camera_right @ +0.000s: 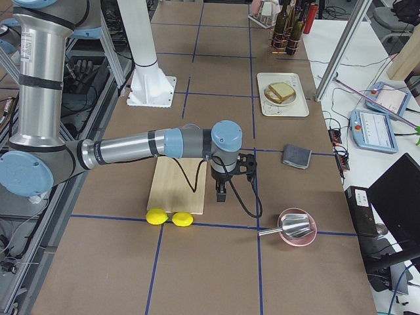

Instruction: Make sandwich and place on tray

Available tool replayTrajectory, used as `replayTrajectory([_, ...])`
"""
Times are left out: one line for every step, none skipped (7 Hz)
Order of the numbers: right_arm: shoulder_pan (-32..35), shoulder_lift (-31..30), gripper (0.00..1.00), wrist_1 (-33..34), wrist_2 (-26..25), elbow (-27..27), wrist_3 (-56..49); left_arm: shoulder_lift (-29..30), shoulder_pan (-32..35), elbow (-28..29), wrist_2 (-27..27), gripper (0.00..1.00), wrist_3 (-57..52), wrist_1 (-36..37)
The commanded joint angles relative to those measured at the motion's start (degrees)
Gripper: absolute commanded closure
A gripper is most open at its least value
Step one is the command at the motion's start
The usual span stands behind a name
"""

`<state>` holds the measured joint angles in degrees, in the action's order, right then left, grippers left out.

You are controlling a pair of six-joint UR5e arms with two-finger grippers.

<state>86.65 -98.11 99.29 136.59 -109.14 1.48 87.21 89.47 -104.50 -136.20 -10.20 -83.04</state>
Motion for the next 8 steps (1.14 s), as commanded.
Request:
replayTrajectory([-0.1,0.5,0.0,-5.5,0.2,6.4,-4.6,-1.6,0.1,-1.4,-0.2,0.0,0.0,4.0])
replayTrajectory([0.0,1.4,0.0,-7.2,0.7,7.4,-4.4,-1.7,0.0,-1.7,-0.4,0.0,0.0,7.9])
replayTrajectory([0.0,2.0,0.0,-6.6,0.7,6.2,-4.3,-2.1,0.0,-1.4,-0.6,0.0,0.0,7.5])
replayTrajectory([0.0,3.0,0.0,-6.4,0.5,6.3,-4.2,-2.0,0.0,-1.1,-0.6,0.0,0.0,7.4])
replayTrajectory([0.0,4.3,0.0,-4.2,0.7,6.2,-3.9,-1.5,-0.1,-0.5,-0.6,0.0,0.2,7.5])
replayTrajectory([0.0,4.8,0.0,-2.8,0.8,6.1,-3.9,-1.7,0.0,-0.3,-0.6,0.0,0.4,7.6])
replayTrajectory([-0.1,4.7,0.0,-2.8,1.0,6.2,-3.9,-1.8,-0.1,2.7,-0.6,0.0,-0.2,6.2])
replayTrajectory([0.0,4.8,0.0,-2.9,0.9,6.3,-3.9,-1.4,-0.1,5.1,-0.6,0.0,-0.1,2.0])
